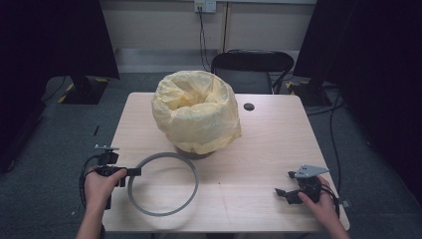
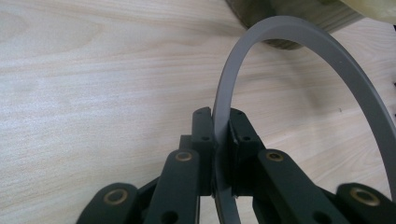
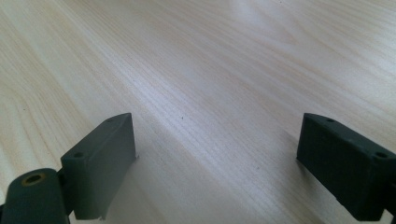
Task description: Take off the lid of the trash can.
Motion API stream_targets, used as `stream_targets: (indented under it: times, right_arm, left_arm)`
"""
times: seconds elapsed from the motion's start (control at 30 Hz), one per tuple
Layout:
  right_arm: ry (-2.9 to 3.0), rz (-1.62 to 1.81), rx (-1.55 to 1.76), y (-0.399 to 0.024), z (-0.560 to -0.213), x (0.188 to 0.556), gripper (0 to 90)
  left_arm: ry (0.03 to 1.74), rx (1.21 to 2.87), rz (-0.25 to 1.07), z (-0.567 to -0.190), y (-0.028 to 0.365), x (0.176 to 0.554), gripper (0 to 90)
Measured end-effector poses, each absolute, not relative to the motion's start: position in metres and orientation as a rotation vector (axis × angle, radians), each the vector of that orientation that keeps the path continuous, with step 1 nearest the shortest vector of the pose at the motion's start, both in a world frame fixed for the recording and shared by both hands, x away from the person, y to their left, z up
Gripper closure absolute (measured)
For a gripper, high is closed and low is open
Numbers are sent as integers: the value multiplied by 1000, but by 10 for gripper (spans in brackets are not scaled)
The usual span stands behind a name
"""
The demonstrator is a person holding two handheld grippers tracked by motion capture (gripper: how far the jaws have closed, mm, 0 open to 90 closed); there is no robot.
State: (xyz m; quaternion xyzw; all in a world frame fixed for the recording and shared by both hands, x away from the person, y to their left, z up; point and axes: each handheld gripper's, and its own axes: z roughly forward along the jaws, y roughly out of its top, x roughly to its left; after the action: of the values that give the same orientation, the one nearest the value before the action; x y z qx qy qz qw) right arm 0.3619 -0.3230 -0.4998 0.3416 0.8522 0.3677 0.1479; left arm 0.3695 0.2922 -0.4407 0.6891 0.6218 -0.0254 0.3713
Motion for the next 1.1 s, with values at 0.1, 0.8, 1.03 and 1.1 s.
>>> stream_targets:
  times: [0.1,0.8,1.03,1.1]
  right_arm:
    - [2451,1058,982,-323,-500,362,105]
    - [2451,1058,982,-323,-500,362,106]
    - [2451,1057,983,-323,-500,362,105]
    - [2451,1058,983,-323,-500,362,105]
  left_arm:
    - [1603,1773,-59,-443,293,370,833]
    - [1625,1840,19,-454,290,373,829]
    - [1631,1840,35,-461,290,373,827]
    - [1629,1844,46,-463,289,373,827]
